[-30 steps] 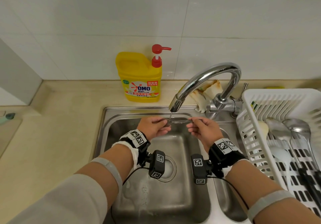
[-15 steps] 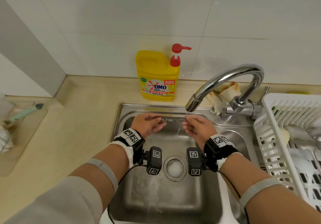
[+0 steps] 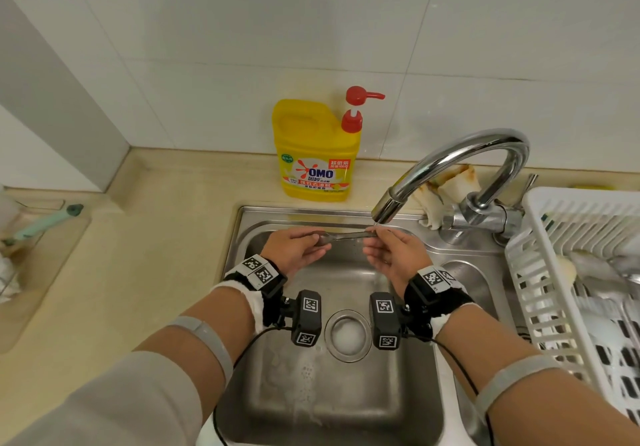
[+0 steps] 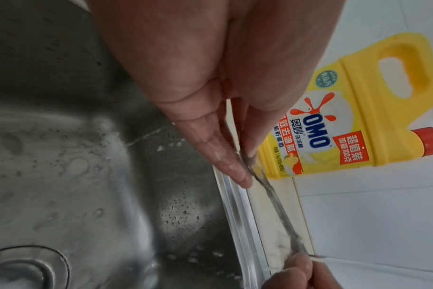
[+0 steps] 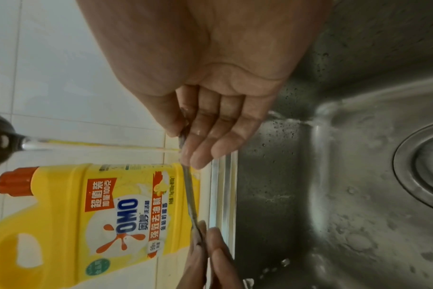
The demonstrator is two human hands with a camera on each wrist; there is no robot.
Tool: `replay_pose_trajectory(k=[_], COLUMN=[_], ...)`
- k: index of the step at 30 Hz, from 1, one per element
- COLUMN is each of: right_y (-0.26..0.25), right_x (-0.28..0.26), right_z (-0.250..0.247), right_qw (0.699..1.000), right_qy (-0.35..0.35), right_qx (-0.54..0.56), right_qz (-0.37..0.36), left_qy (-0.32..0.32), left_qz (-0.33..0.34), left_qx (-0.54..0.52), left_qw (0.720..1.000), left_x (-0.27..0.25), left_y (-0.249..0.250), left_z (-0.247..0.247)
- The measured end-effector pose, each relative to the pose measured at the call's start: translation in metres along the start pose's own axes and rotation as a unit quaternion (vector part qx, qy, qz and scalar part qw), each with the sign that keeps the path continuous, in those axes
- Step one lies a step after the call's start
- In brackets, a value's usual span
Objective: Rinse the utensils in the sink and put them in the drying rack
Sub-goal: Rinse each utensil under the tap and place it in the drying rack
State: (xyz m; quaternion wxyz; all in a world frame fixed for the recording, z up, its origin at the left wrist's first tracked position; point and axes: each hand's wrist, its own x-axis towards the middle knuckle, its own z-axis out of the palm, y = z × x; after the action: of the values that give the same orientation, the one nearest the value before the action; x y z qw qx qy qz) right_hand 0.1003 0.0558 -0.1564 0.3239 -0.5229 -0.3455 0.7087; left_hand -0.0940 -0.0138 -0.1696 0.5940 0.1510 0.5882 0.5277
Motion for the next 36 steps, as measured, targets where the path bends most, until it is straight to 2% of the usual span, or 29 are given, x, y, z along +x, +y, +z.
replay_pose_trajectory(k=[10, 16, 19, 28, 31, 36], right_y=[-0.014, -0.016, -0.015, -0.014, -0.015, -0.013], right_x=[-0.010, -0.013, -0.011, -0.011, -0.009, -0.009], right_z=[-0.026, -0.037, -0.039, -0.032, -0.027, -0.014], right_qw=[0.998, 0.997, 0.997, 0.992, 0.993, 0.994], right_qy=[0.046, 0.061, 0.061, 0.035, 0.022, -0.014], right_qx=[0.046, 0.043, 0.005, -0.089, -0.094, -0.099], right_qz=[-0.019, -0.036, -0.041, -0.078, -0.074, -0.041], left_qy=[-0.001, -0.060, -0.075, -0.038, -0.025, 0.036], left_qz=[-0.013, -0.014, -0.023, -0.010, -0.010, -0.014], left_qx=[0.044, -0.005, -0.034, -0.003, -0.001, -0.025], left_qw=[0.999, 0.998, 0.996, 0.999, 1.000, 0.999], left_x=[0.011, 0.010, 0.007, 0.006, 0.006, 0.008], left_y=[-0.010, -0.015, -0.014, -0.015, -0.014, -0.013], left_z=[0.032, 0.041, 0.041, 0.037, 0.033, 0.023])
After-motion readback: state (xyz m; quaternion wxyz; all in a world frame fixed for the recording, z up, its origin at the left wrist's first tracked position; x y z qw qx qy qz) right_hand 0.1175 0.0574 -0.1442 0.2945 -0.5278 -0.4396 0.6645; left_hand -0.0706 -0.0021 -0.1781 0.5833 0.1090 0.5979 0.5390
